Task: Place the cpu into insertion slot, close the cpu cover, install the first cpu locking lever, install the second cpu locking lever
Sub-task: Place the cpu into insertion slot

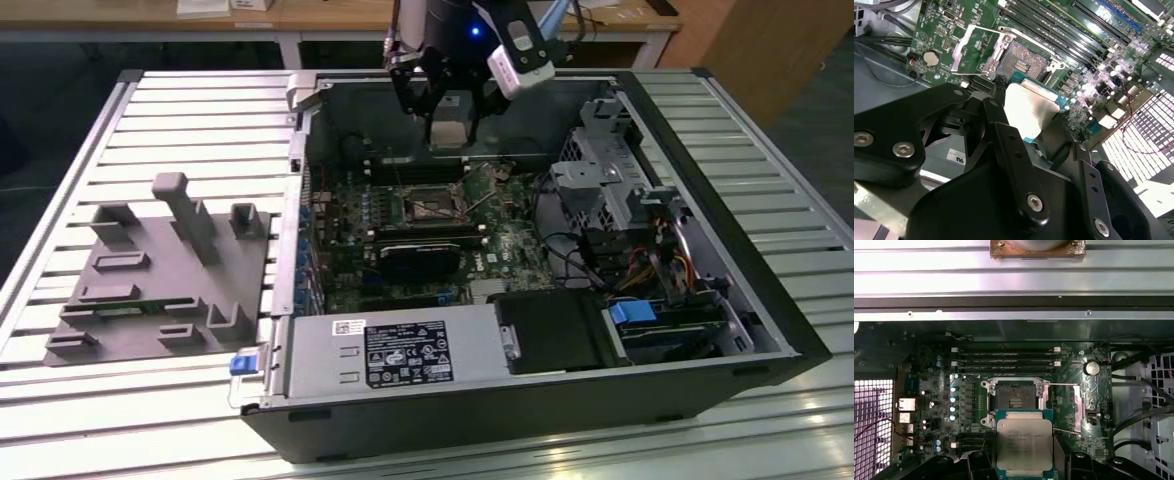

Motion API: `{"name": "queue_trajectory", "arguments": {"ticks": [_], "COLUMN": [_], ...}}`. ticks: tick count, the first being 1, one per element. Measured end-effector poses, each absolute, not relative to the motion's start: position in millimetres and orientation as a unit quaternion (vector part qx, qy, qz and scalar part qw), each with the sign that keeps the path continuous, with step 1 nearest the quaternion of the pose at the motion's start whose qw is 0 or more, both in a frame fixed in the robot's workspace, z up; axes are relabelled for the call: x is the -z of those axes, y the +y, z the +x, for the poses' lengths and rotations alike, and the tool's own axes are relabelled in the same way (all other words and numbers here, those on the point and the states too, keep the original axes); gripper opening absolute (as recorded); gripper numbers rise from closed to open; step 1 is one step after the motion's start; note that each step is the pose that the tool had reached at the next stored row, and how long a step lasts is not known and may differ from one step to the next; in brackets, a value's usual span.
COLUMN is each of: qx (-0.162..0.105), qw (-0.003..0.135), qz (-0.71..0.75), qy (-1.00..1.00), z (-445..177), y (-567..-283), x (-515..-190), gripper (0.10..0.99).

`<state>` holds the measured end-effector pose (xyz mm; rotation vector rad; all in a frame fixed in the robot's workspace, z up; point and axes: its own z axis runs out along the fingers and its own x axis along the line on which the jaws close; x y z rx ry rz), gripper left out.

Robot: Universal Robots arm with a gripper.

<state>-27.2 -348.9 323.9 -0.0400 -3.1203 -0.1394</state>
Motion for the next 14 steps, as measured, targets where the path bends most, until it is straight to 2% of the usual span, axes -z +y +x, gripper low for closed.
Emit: {"name": "queue_trajectory", "arguments": {"ticks": [14], "qx": [0.045], "qw": [0.007], "qz": [-0.056], "qy": [-0.997], "z": [-30], "y": [-349], "x": [-307], "gripper": [0.537]}}
